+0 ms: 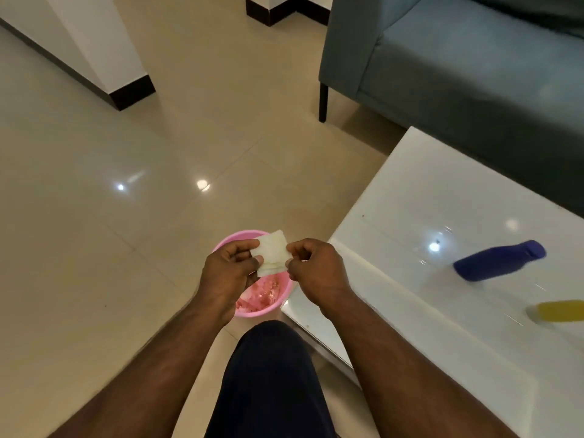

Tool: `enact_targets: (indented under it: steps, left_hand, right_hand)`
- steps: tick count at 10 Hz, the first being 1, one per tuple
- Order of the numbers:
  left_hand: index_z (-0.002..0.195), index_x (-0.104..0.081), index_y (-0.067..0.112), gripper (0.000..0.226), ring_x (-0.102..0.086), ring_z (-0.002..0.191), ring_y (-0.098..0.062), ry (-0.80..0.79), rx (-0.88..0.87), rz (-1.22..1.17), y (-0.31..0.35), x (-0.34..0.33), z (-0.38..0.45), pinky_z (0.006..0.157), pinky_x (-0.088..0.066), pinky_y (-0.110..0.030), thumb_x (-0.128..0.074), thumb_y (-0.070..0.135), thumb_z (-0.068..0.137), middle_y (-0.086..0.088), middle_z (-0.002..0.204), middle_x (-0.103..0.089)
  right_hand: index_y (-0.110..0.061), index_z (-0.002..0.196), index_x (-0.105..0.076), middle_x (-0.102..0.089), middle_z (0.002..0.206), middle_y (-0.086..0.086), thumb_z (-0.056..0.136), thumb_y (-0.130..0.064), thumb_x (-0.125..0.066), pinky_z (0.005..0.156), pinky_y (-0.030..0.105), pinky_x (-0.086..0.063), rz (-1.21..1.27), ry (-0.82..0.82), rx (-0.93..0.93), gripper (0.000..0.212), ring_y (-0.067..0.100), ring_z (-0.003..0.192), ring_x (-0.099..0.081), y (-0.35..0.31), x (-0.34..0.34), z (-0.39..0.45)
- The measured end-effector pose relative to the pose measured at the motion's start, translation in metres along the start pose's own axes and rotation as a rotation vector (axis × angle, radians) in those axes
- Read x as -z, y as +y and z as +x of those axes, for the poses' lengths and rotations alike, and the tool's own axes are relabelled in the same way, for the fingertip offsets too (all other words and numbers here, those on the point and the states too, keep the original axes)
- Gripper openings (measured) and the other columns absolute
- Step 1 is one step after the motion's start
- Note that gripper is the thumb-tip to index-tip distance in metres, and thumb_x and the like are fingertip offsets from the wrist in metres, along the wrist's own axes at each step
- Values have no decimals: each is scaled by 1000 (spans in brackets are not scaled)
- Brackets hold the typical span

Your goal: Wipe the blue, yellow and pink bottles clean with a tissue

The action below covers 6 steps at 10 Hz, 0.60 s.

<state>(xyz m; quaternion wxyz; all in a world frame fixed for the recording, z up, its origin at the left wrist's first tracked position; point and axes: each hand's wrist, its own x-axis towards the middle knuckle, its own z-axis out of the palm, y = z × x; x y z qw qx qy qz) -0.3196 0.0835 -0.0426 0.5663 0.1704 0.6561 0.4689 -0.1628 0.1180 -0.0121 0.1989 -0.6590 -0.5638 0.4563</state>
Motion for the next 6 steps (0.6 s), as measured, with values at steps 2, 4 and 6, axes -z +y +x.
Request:
enact_targets:
  steps: [2,4,6]
  left_hand:
    - [101,-72,14,24,-72,96,-29,166,26,87,-37,19,36,75,-61,-34,-68,-6,87,-19,105,-71]
    - [133,-59,23,46,-64,107,-27,88,69,343,-67,31,65,82,-58,-39,-66,5,91,-10,133,-61]
    - [154,-29,14,67,-40,140,-32,163,-130,844,-76,35,59,111,-40,-47,-60,17,96,-12,157,-36]
  right_hand:
    - [-19,124,-60,-63,122,-1,88,-14,-54,76,22,-49,-291,-115,71,36,15,101,-63,4,-17,13]
    - [-19,123,-60,-63,121,0,87,-9,-51,78,21,-46,-412,-128,143,38,15,101,-62,11,-22,19]
    - [-19,125,-57,-59,122,3,88,-15,-52,90,32,-47,-569,-101,268,37,20,108,-56,7,-23,15]
